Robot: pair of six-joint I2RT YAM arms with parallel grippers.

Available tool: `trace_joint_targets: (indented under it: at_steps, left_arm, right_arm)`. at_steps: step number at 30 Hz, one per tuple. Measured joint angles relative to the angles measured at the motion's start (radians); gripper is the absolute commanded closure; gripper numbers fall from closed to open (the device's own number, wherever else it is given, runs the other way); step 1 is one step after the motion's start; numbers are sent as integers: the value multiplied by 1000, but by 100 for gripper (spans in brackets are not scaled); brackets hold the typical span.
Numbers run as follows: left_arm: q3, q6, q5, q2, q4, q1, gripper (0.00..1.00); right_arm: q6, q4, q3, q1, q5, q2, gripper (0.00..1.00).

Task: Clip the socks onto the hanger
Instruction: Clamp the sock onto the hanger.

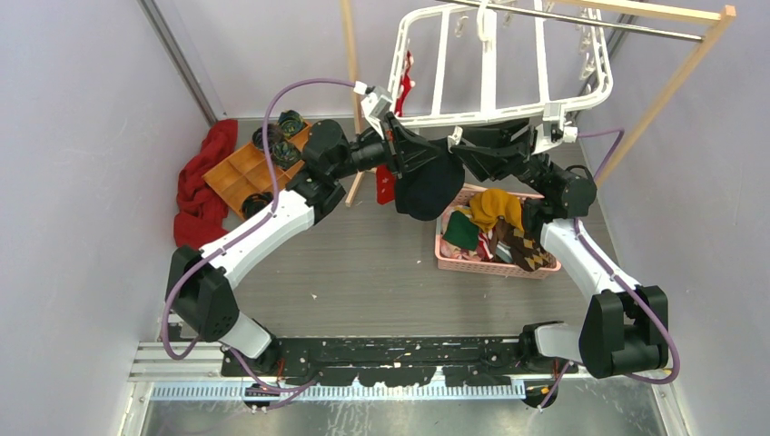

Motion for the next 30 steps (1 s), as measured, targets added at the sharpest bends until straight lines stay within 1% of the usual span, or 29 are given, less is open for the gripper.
trace_joint_targets:
  at_steps: [4, 9, 13, 15, 17, 20, 22, 26, 28, 30]
  left_arm:
    - [0, -3, -1, 7, -18, 2, 100]
    - [0, -3, -4, 10, -26, 2, 100]
    - [0, 0, -16, 10, -36, 2, 97]
    - [0, 5, -27, 10, -45, 2, 96]
    - [0, 13, -39, 10, -52, 2, 89]
    - [-1, 21, -62, 8, -65, 2, 81]
    - [-5, 23, -77, 6, -69, 2, 72]
    - [-31, 23, -108, -13, -72, 2, 46]
    - [-53, 19, -130, -36, -76, 2, 39]
    - [-79, 18, -155, -67, -85, 2, 34]
  right_arm:
    - [9, 0, 0, 0, -16, -1, 35]
    - [21, 0, 0, -11, -38, -11, 17]
    - [29, -2, -6, -40, -82, -37, 4]
    - [34, -2, -21, -61, -111, -61, 1]
    - [39, -2, -38, -82, -153, -89, 0]
    - [63, -3, -64, -103, -219, -122, 0]
    - [89, -6, -79, -111, -269, -137, 0]
    - [129, -21, -138, -118, -365, -187, 0]
    - [132, -50, -180, -130, -413, -232, 0]
    - [122, -97, -210, -150, -451, -282, 0]
